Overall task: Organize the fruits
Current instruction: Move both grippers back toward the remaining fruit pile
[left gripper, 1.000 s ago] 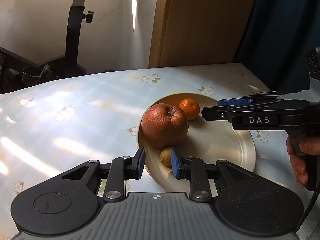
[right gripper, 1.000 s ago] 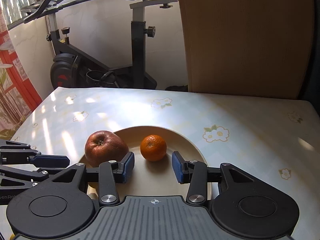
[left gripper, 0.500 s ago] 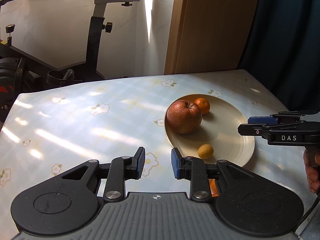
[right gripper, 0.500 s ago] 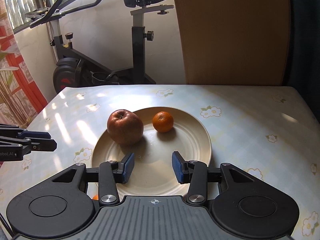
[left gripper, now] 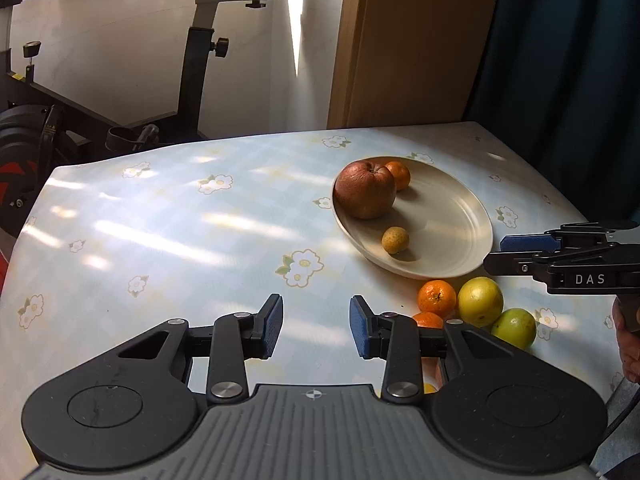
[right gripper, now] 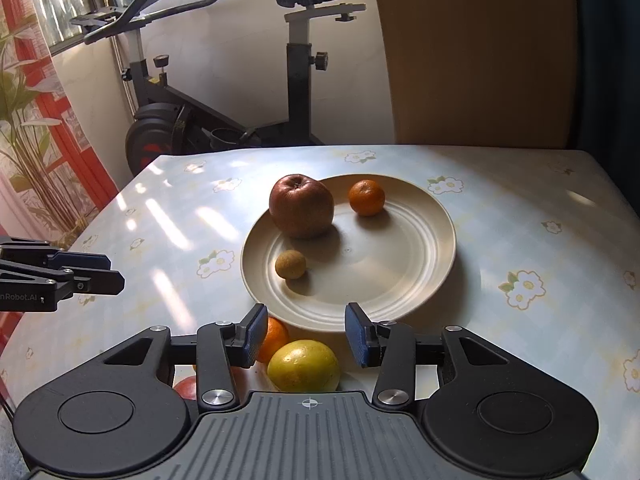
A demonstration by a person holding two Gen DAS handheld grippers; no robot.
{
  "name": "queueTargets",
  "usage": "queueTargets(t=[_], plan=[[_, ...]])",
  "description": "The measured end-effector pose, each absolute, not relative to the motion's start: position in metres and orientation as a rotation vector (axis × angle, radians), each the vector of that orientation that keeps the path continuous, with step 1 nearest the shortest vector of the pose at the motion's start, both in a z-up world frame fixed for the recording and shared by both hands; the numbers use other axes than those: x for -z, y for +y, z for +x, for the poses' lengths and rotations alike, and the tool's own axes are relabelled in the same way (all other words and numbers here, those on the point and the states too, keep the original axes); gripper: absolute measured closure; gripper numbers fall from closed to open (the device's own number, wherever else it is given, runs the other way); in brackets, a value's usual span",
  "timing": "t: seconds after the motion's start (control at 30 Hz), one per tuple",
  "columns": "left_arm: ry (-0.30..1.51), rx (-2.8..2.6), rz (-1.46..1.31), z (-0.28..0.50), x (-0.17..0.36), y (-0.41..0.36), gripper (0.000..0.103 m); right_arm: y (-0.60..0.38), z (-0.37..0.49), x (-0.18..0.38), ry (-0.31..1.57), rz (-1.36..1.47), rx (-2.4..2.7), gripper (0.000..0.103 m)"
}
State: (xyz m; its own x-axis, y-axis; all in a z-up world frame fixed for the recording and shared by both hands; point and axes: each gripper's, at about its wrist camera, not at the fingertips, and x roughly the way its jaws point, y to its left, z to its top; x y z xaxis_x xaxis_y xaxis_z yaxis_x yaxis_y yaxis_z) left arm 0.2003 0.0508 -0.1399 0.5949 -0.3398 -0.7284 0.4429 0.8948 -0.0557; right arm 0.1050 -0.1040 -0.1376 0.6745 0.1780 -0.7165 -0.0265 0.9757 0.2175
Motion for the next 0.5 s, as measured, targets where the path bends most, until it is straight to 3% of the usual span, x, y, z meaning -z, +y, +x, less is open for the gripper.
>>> queueTargets(t=[0.5], plan=[[0.843,0.516,0.117,0.183,0.154,0.052,0.065,-0.081,0.066,0.131,0.871,0.197,-0.164,0.055]])
